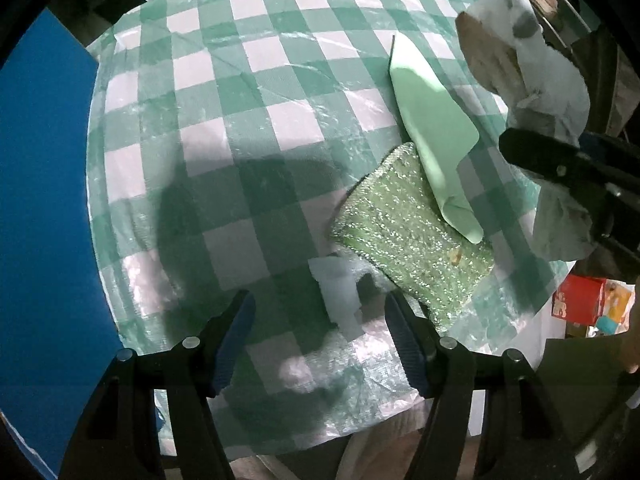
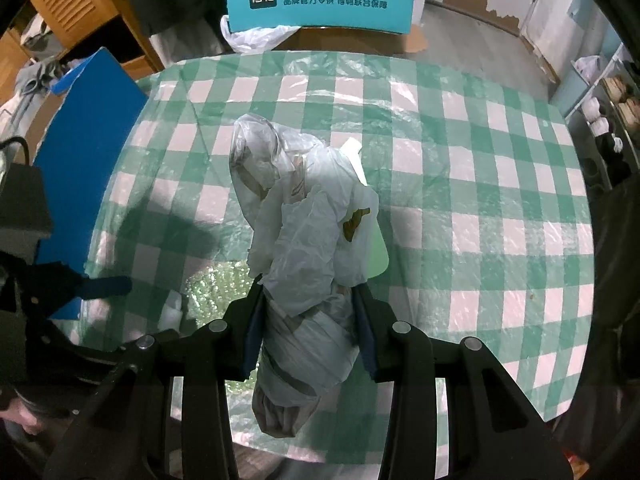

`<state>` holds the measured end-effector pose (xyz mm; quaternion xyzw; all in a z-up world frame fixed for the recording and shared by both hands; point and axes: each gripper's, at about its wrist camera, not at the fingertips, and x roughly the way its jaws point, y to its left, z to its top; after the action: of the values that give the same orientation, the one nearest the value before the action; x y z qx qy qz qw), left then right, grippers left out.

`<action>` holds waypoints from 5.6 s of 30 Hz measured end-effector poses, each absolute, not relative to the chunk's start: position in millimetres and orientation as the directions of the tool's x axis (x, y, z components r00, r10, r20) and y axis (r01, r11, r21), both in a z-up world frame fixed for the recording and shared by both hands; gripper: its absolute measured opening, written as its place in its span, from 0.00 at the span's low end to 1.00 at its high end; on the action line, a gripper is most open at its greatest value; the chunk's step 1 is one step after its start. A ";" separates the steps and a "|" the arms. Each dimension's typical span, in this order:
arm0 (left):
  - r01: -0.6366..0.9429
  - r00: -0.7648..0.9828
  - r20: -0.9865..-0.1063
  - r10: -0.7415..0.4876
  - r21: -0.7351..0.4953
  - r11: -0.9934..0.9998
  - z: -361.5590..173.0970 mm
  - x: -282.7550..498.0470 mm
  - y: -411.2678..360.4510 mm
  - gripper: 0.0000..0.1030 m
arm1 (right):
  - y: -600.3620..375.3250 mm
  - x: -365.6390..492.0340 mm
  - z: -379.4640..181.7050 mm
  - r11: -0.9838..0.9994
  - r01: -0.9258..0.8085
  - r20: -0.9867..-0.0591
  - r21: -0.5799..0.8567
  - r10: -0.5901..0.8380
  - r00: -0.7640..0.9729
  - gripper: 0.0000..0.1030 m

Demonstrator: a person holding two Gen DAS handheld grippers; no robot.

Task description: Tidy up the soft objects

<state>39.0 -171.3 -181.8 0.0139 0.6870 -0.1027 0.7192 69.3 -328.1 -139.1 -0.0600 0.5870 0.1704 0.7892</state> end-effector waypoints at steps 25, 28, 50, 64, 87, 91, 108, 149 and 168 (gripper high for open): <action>0.209 0.050 -0.990 -0.131 -0.118 0.971 -188.9 29.7 -201.0 0.14 | -338.7 61.8 -133.8 0.925 -0.357 -0.939 0.133 0.233 0.254 0.38; 0.220 0.065 -0.989 -0.135 -0.118 0.968 -181.5 30.7 -203.7 0.14 | -336.2 61.2 -131.0 0.922 -0.366 -0.938 0.130 0.234 0.257 0.38; 0.280 0.283 -0.956 -0.078 0.005 0.960 -112.3 41.3 -173.7 0.14 | -313.4 52.2 -93.9 0.897 -0.427 -0.920 0.114 0.257 0.294 0.38; 0.247 0.402 -0.913 -0.069 0.036 0.968 -65.0 39.0 -142.6 0.14 | -297.8 60.3 -67.4 0.891 -0.441 -0.905 0.104 0.269 0.330 0.38; 0.157 0.513 -0.858 -0.038 0.050 0.986 -19.8 29.2 -67.4 0.14 | -218.2 51.3 -11.1 0.816 -0.563 -0.855 0.133 0.382 0.352 0.38; 0.136 0.519 -0.854 -0.033 0.044 0.990 -17.4 26.9 -52.0 0.14 | -197.4 49.0 -7.5 0.796 -0.591 -0.855 0.133 0.394 0.338 0.38; 0.025 0.521 -0.853 0.004 0.019 1.000 -21.7 16.4 24.0 0.15 | -115.4 49.3 -1.8 0.730 -0.670 -0.862 0.137 0.422 0.283 0.38; -0.106 0.419 -0.907 0.050 0.006 0.994 -64.4 12.7 88.2 0.39 | -35.7 59.3 -56.2 0.710 -0.682 -0.916 0.174 0.371 0.152 0.56; -0.037 0.434 -0.899 0.059 0.047 0.998 -54.3 18.8 47.7 0.54 | -93.6 69.7 -43.1 0.771 -0.616 -0.900 0.161 0.371 0.230 0.69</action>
<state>18.8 47.7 -54.3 0.0101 0.5312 0.0283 0.8467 69.7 -93.6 -43.1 -0.1149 0.5329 0.3181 0.7756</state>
